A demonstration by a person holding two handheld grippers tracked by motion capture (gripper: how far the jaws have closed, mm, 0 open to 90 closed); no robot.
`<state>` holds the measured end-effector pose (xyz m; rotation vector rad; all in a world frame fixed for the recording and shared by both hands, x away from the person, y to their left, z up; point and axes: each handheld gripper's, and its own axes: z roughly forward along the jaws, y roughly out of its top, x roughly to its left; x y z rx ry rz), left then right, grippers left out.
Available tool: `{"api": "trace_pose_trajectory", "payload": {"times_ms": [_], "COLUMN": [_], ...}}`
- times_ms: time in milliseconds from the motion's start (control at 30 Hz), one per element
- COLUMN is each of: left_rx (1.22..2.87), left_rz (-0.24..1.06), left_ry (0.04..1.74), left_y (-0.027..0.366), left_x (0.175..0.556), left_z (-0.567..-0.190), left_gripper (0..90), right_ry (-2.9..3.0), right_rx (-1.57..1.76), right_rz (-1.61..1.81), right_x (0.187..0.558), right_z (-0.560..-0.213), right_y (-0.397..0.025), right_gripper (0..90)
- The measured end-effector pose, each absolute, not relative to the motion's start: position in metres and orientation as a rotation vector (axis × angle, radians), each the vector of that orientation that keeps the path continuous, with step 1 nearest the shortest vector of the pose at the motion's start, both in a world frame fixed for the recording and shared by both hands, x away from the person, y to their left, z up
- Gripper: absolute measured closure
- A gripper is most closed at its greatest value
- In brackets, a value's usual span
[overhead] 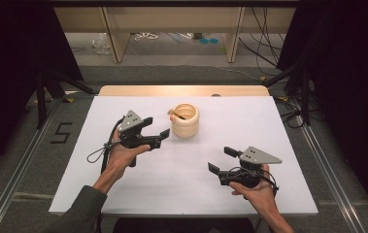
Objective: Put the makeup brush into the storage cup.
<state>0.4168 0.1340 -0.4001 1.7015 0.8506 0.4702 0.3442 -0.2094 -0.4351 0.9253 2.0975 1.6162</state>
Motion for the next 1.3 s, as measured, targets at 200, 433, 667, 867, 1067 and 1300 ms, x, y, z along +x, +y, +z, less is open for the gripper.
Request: {"api": "trace_pose_trajectory", "payload": {"times_ms": [200, 433, 667, 867, 1067, 1300], "left_rx": [1.727, 1.720, 1.732, 1.750, 1.740, 1.750], "left_rz": [0.465, 0.462, 0.461, 0.470, 0.450, 0.435], "left_ry": [0.837, 0.816, 0.802, 0.792, 0.800, 0.785], "left_y": [0.132, 0.131, 0.128, 0.129, 0.130, 0.127], "left_x": [0.408, 0.397, 0.386, 0.381, 0.375, 0.369], "left_z": [-0.409, -0.412, -0.415, -0.420, -0.423, -0.426], "left_gripper": [19.8, 19.8, 19.8, 19.6, 19.0, 18.5], "right_ry": [2.075, 2.073, 2.064, 2.061, 2.047, 2.039], "right_rx": [0.931, 0.932, 0.931, 0.945, 0.941, 0.950], "right_rz": [1.610, 1.632, 1.640, 1.657, 1.664, 1.680], "right_x": [0.344, 0.345, 0.345, 0.344, 0.345, 0.345], "right_z": [-0.435, -0.435, -0.435, -0.435, -0.434, -0.436], "right_y": [-0.211, -0.212, -0.212, -0.212, -0.213, -0.213], "right_gripper": [17.0, 16.9, 17.0, 16.9, 16.8, 16.6]}}
